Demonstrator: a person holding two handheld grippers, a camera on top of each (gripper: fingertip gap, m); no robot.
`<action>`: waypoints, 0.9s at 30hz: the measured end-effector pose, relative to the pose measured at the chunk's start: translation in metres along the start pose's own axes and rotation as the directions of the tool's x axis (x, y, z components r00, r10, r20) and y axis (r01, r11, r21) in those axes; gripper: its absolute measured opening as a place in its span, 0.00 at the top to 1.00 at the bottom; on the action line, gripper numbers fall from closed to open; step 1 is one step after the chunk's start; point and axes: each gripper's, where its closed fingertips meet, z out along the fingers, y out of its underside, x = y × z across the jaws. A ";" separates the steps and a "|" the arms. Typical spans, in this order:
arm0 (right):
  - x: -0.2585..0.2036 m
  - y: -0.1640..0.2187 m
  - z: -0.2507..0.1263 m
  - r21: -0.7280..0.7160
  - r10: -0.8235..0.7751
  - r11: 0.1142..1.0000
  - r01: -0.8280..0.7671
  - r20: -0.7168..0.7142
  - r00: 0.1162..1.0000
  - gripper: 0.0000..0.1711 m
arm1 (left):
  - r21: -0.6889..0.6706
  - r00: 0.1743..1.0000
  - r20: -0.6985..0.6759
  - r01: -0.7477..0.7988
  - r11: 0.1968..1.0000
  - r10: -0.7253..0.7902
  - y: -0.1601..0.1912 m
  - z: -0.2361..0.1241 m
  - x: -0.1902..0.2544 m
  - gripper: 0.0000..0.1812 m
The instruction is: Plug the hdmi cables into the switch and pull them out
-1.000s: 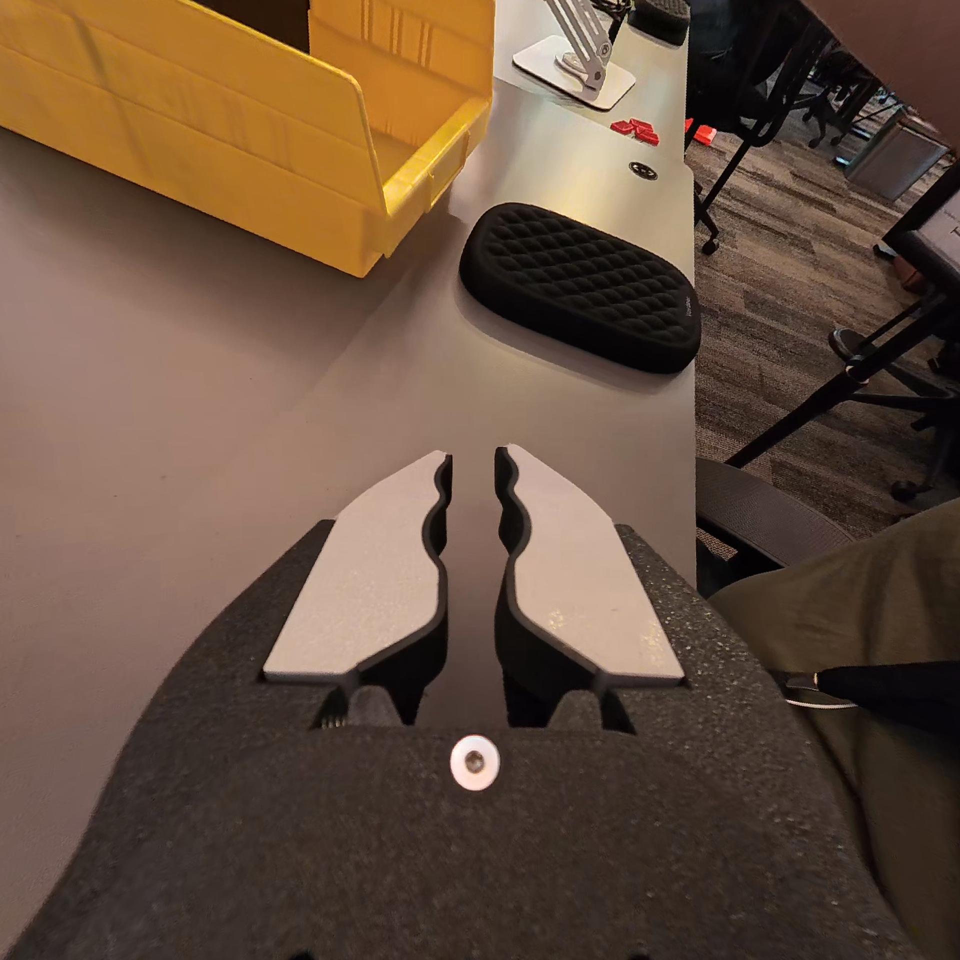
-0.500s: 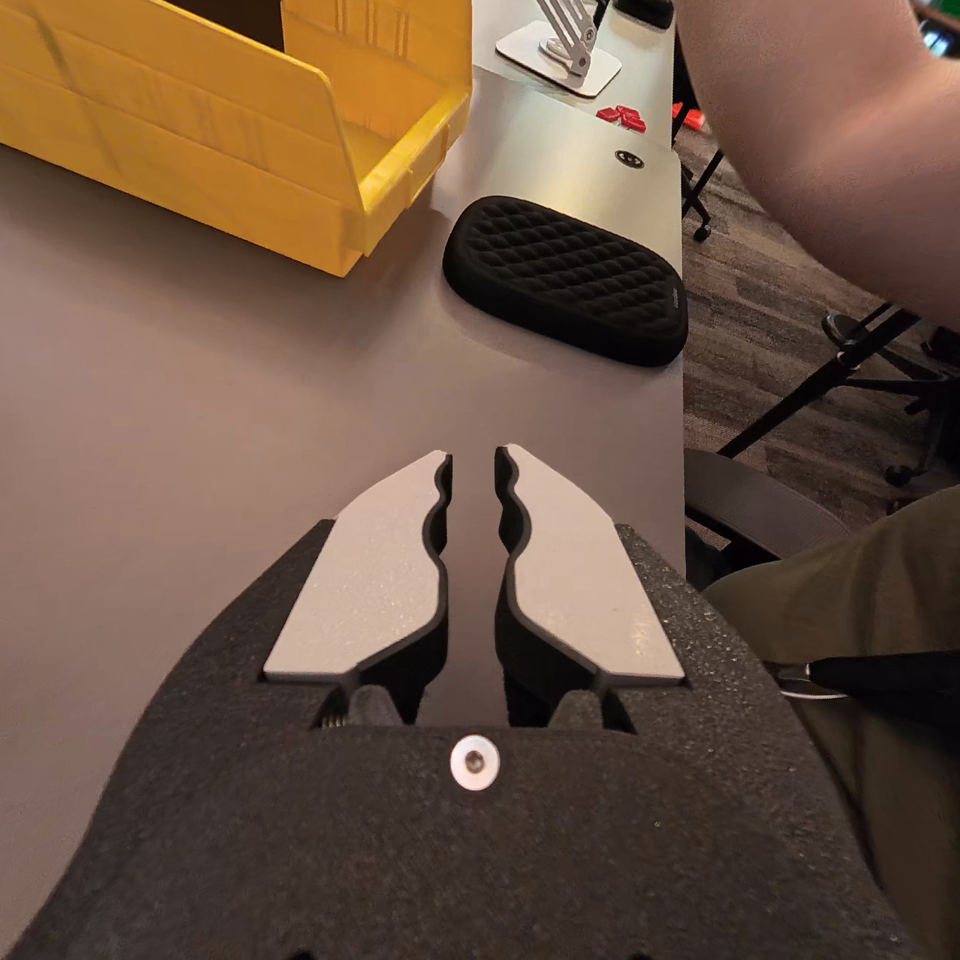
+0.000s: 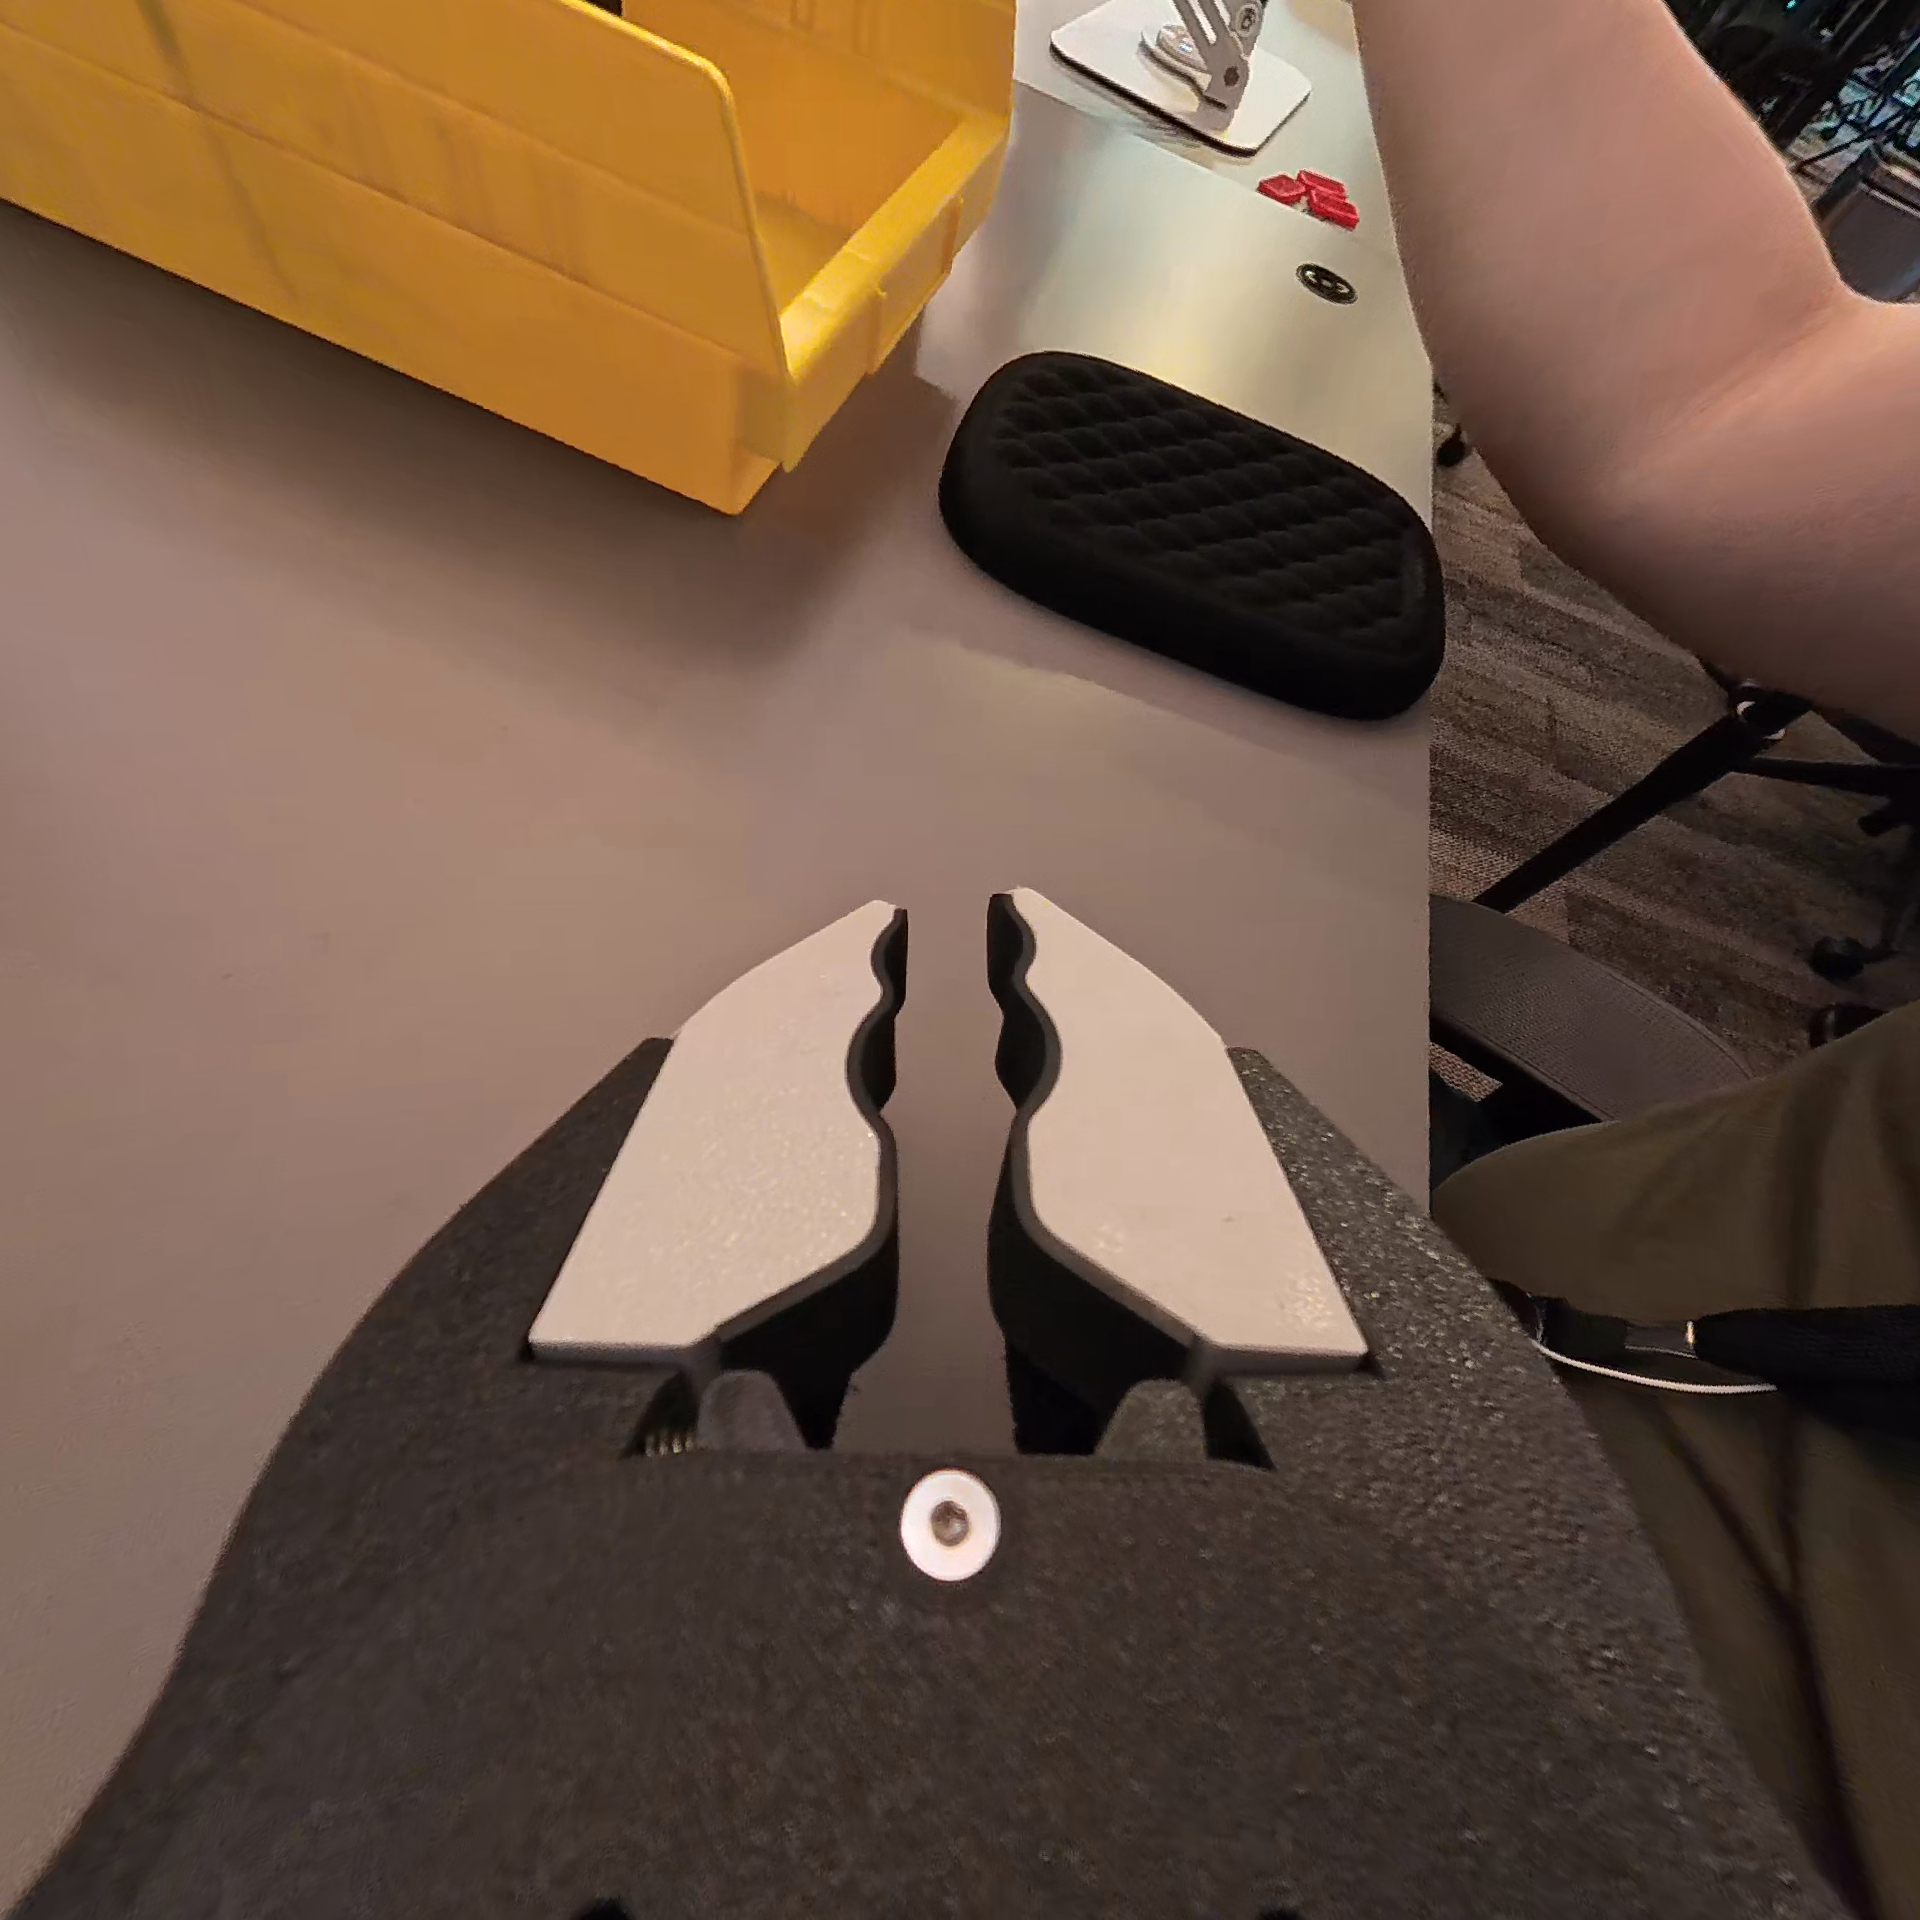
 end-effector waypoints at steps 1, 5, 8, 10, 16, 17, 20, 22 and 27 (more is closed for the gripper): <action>0.006 -0.006 -0.004 0.005 -0.035 0.999 0.035 -0.091 0.995 0.82 | 0.000 1.000 0.009 -0.005 1.000 0.005 0.000 0.000 -0.002 0.92; -0.039 -0.074 -0.045 0.178 -0.267 0.927 0.329 -0.303 0.915 0.79 | 0.006 0.999 0.043 -0.010 1.000 0.010 -0.001 -0.003 -0.009 0.92; -0.137 -0.126 -0.070 0.353 -0.419 0.792 0.499 -0.280 0.864 0.70 | 0.025 0.996 0.084 -0.036 0.999 0.033 -0.005 -0.006 -0.015 0.92; -0.202 -0.137 -0.075 0.420 -0.536 0.691 0.588 -0.249 0.807 0.69 | 0.043 0.992 0.116 -0.058 0.997 0.053 -0.009 -0.010 -0.019 0.92; -0.309 -0.106 -0.030 0.487 -0.718 0.566 0.666 -0.107 0.688 0.68 | 0.175 0.969 0.246 -0.057 0.983 0.012 -0.029 -0.045 -0.045 0.91; -0.314 -0.101 -0.019 0.448 -0.734 0.566 0.692 -0.108 0.670 0.68 | 0.204 0.958 0.288 -0.058 0.977 -0.003 -0.034 -0.061 -0.052 0.91; -0.311 -0.092 0.002 0.360 -0.783 0.521 0.774 -0.158 0.601 0.68 | 0.298 0.871 0.484 -0.074 0.952 -0.084 -0.046 -0.132 -0.083 0.90; -0.307 -0.092 0.006 0.351 -0.777 0.537 0.767 -0.149 0.612 0.69 | 0.329 0.765 0.618 -0.040 0.943 -0.183 -0.043 -0.185 -0.115 0.90; -0.310 -0.093 -0.002 0.392 -0.765 0.555 0.734 -0.105 0.635 0.69 | 0.205 0.586 0.750 0.235 0.950 -0.307 0.001 -0.237 -0.193 0.84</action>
